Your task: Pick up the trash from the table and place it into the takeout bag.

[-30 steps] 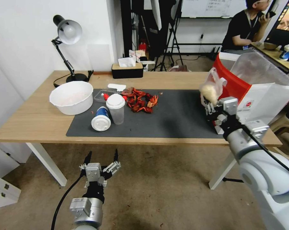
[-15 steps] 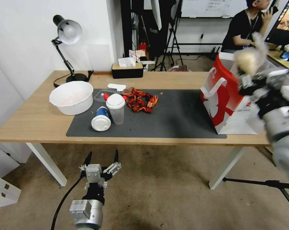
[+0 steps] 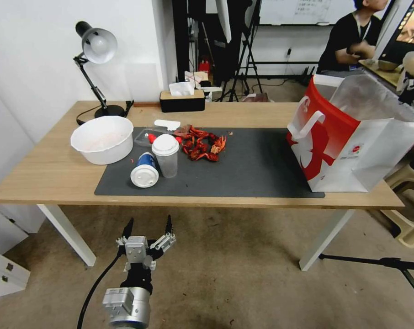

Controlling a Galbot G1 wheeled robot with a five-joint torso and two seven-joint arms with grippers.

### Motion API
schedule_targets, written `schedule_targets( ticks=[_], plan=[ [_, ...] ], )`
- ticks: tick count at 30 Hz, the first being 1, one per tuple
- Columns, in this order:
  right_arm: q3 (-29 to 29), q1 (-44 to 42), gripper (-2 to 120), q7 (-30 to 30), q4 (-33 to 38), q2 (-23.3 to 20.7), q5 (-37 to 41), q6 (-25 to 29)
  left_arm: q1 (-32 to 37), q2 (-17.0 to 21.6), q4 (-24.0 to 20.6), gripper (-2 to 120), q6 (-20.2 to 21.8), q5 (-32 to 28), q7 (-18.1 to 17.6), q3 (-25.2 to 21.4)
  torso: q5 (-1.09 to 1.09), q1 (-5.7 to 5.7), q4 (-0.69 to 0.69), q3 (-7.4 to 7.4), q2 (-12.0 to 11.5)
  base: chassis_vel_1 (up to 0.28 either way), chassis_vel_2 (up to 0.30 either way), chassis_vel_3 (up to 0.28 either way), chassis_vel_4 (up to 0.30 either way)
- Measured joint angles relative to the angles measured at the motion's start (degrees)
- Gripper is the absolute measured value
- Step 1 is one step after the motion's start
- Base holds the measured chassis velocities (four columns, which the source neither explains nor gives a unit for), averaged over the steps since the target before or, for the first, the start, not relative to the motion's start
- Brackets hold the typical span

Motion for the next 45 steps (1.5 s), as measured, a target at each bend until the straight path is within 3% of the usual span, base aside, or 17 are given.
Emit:
schedule_targets(
  ticks=[6, 30, 39, 45],
  plan=[
    [-1.7, 1.8, 9, -0.7, -2.6, 0.5, 0.3, -1.9, 0.0, -0.1, -0.1, 100, 0.0, -0.1, 0.0, -0.2, 0.0, 0.0, 0.0, 0.0, 0.0, 0.0, 0.0, 0.0, 0.0],
    [-2.0, -0.4, 97, -4.9, -3.1, 0.8, -0.4, -2.6, -0.2, 0.3, -0.3, 100, 0.2, -0.4, 0.0, -0.3, -0.01, 0.0, -0.01, -0.01, 0.0, 0.0, 0.0, 0.0, 0.0],
    [-1.5, -2.2, 100, -5.2, -0.8, 1.3, -0.4, 0.0, 0.1, 0.5, -1.0, 100, 0.1, -0.4, 0.0, -0.5, -0.01, 0.0, 0.0, -0.01, 0.0, 0.0, 0.0, 0.0, 0.0],
    [-0.1, -7.0, 100, -10.2, 3.1, 2.4, -1.7, 9.3, 0.3, 0.5, -0.9, 100, -1.4, -0.3, 1.1, -0.6, -0.02, 0.0, 0.0, -0.01, 0.0, 0.0, 0.0, 0.0, 0.0]
  ],
)
